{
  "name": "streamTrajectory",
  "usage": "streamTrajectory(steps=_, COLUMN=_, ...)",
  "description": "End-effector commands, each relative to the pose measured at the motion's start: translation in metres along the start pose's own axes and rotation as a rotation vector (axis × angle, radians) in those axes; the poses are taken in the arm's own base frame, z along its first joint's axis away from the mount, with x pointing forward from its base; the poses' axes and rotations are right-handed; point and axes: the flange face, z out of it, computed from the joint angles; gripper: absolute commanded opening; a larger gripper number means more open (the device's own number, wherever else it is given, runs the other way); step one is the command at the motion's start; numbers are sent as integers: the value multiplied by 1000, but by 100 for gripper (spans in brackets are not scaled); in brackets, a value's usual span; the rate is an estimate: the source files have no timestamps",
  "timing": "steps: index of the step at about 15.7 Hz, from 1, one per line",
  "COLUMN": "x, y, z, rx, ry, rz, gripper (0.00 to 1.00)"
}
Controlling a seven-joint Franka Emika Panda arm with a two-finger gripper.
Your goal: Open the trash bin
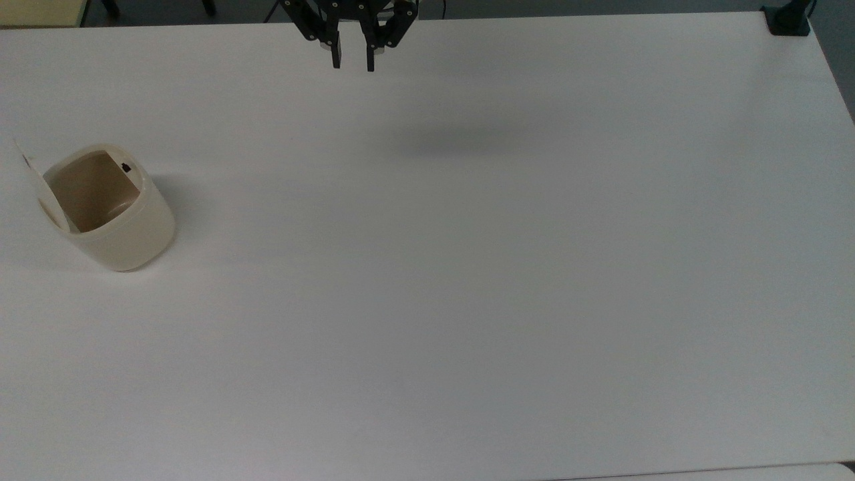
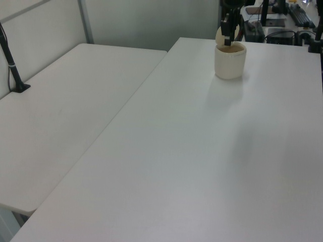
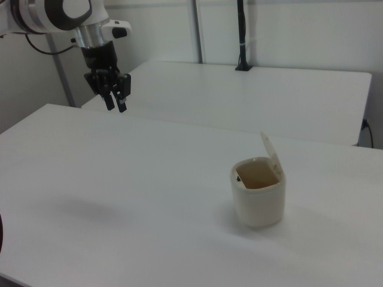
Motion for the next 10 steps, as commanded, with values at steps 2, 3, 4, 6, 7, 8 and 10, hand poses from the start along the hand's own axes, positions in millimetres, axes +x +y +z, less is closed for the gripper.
streamTrajectory(steps=2, x=-11, y=3, z=-2, rx=-18, ry=-9, rz=-22, gripper=100)
streamTrajectory(steps=3, x=-11, y=4, z=-2, rx=-19, ry=-8, rz=-26, gripper=100)
streamTrajectory(steps=4, x=-10, y=3, z=-2, rx=-18, ry=-4, rz=-19, gripper=100)
streamTrajectory(steps=6, x=-12, y=4, z=-4, rx=-15, ry=-6, rz=6, gripper=100)
streamTrajectory(steps=7, x=-13, y=6, z=-7, rx=-14, ry=0, rz=13, gripper=100)
streamTrajectory(steps=8, x=-12, y=6, z=-7, rx=-13, ry=3, rz=13, gripper=100)
streamTrajectory(steps=10, x=-13, y=5, z=-9, rx=-12, ry=3, rz=11, gripper=100)
